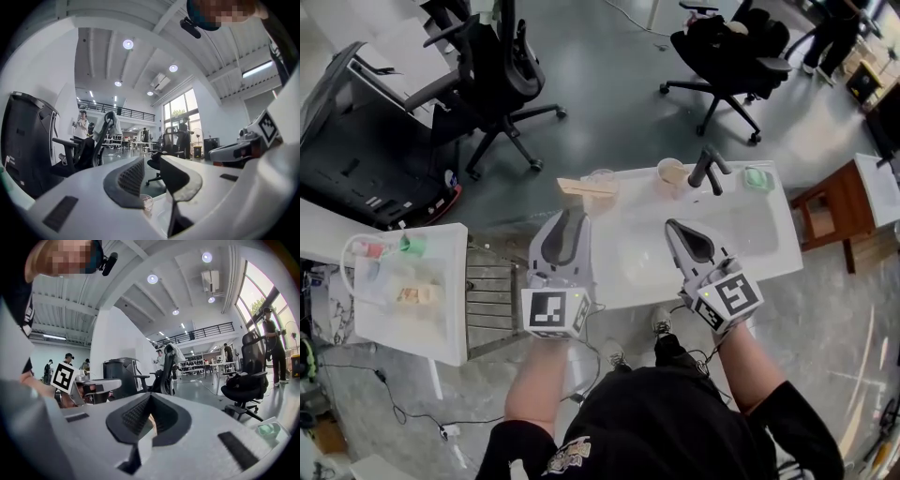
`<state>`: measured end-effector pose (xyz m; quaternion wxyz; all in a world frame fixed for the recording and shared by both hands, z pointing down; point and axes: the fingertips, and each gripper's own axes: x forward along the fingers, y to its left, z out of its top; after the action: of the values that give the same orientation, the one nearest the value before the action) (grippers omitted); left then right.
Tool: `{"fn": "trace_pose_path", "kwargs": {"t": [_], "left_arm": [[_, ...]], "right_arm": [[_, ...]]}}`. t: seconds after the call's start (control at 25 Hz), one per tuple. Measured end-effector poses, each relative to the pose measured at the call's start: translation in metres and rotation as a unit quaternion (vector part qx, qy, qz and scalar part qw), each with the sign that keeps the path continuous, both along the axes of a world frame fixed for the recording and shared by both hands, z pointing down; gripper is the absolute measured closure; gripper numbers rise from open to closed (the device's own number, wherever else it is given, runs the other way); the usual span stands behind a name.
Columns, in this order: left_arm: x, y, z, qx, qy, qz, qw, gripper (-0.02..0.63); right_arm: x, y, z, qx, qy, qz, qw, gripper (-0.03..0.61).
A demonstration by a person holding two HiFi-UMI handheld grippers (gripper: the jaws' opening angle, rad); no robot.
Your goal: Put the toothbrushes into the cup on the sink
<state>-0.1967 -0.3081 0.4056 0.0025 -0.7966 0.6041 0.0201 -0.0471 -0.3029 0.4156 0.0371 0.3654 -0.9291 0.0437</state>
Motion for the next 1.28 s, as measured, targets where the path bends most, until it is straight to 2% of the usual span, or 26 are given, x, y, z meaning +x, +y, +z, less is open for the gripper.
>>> {"fn": "trace_pose_path", "kwargs": {"t": [0.08,0.16,0.36,0.6,0.84,1.28], "left_arm": [[0.001,0.024,-0.007,0.000,0.004,0.015,0.9999,0.563],[0.005,0.047,-0.010,-0.003,0.009,0.035,0.9994,0.594],[0.023,0.097,-0.015,-0.030,0.014,0.080,0.9962,0.603],[0.052,0.143,0.007,-0.048,0.024,0.117,0.9917,0.605],[0.084,0.171,0.005,-0.057,0.033,0.111,0.9917,0.606],[0.182,0.251,-0.011,-0.056,0.006,0.070,0.9959,0.606]], "right_arm": [[-0.002,0.017,-0.003,0.002,0.000,0.011,1.000,0.572],[-0.004,0.034,-0.006,0.005,0.000,0.024,1.000,0.572],[0.002,0.076,-0.010,0.003,0.000,0.051,0.999,0.572],[0.020,0.111,-0.009,-0.002,0.004,0.065,0.998,0.572],[0.048,0.138,-0.016,0.003,-0.003,0.058,0.998,0.572],[0.127,0.213,-0.018,0.006,-0.022,0.002,1.000,0.574]]}}
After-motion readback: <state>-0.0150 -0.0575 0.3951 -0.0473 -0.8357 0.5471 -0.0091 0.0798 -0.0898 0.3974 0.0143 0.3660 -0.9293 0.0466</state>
